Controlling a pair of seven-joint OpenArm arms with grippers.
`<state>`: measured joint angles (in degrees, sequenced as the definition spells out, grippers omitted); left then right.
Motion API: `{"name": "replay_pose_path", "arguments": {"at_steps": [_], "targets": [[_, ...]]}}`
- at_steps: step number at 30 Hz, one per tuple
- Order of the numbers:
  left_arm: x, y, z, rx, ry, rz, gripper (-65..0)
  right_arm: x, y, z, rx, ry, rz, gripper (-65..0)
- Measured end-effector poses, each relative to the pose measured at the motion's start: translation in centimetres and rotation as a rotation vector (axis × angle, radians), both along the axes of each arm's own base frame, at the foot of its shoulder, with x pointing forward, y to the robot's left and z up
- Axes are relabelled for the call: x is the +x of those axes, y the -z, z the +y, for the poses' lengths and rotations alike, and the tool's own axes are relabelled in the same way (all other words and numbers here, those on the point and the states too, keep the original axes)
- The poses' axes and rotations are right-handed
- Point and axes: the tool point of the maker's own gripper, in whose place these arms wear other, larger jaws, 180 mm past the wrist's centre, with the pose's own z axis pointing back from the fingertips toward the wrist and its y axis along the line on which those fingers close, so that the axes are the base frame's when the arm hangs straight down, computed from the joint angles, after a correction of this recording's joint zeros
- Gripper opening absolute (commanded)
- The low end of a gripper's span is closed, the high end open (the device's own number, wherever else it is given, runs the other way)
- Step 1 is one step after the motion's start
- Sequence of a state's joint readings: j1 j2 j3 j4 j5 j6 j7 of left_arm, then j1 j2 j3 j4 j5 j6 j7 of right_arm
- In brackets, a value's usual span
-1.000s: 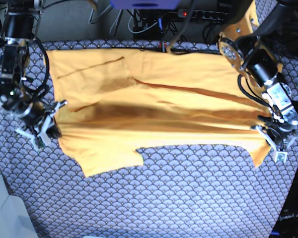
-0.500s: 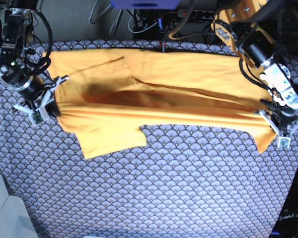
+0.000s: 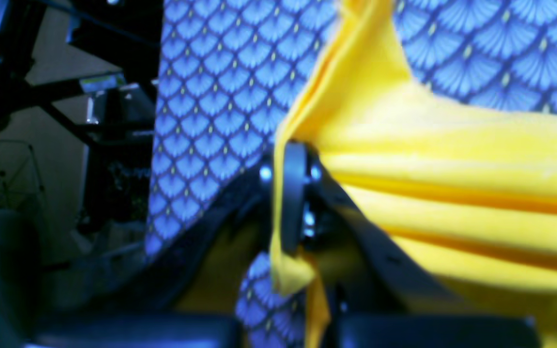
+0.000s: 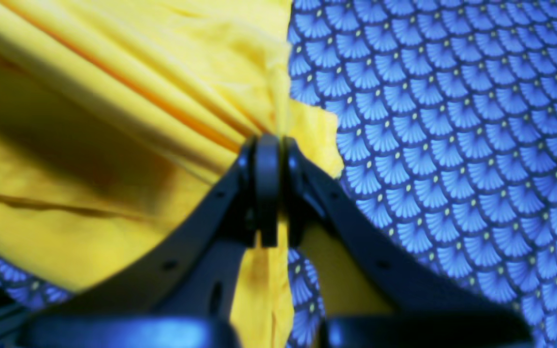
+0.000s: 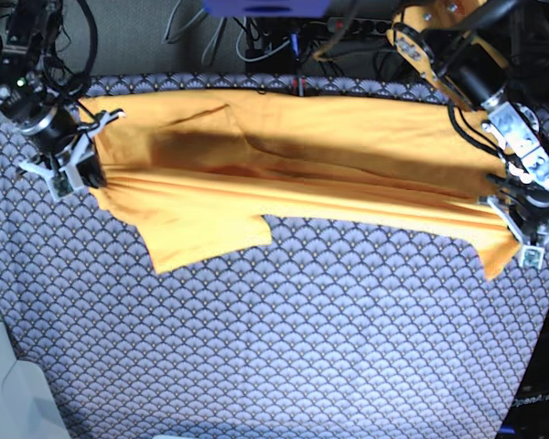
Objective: Fold the T-shirt properly
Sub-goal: 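Lift the hem and fold it over toward the collar with both grippers, then hold the folded hem with both grippers and adjust the right gripper's grip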
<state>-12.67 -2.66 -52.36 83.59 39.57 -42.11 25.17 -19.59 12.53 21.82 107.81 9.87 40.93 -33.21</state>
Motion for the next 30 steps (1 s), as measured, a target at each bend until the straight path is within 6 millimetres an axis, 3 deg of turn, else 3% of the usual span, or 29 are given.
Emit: {"name": "replay_pose_path", "arguments": {"at_steps": [3,9,13,18,22,30], "targets": [[-1.6,1.0,0.4,0.006,-0.028,0.067,-65.0,-0.5,-0.4,0.0,0.011,0.019,-0.012,-65.0],[-3.6,1.6,0.8,0.028,-0.039,0.109,-65.0,-2.3,1.0,-0.5,0.006,0.053,0.043,-65.0],[-6.2,3.2,1.7,0.053,-0.072,0.180,-65.0,-3.6,1.7,-2.0,-0.006,0.125,0.074,-65.0],[-7.0,3.8,1.5,0.051,-0.064,0.199,-65.0,-4.1,1.5,-3.3,-0.013,0.172,0.068,-65.0],[-7.6,4.8,0.7,0.032,-0.069,0.216,-65.0,-5.5,2.4,-3.1,-0.018,0.167,0.119,-65.0],[-7.7,5.1,0.1,0.019,-0.064,0.219,-65.0,-5.1,2.5,-2.3,-0.003,0.155,0.113,-65.0]]}}
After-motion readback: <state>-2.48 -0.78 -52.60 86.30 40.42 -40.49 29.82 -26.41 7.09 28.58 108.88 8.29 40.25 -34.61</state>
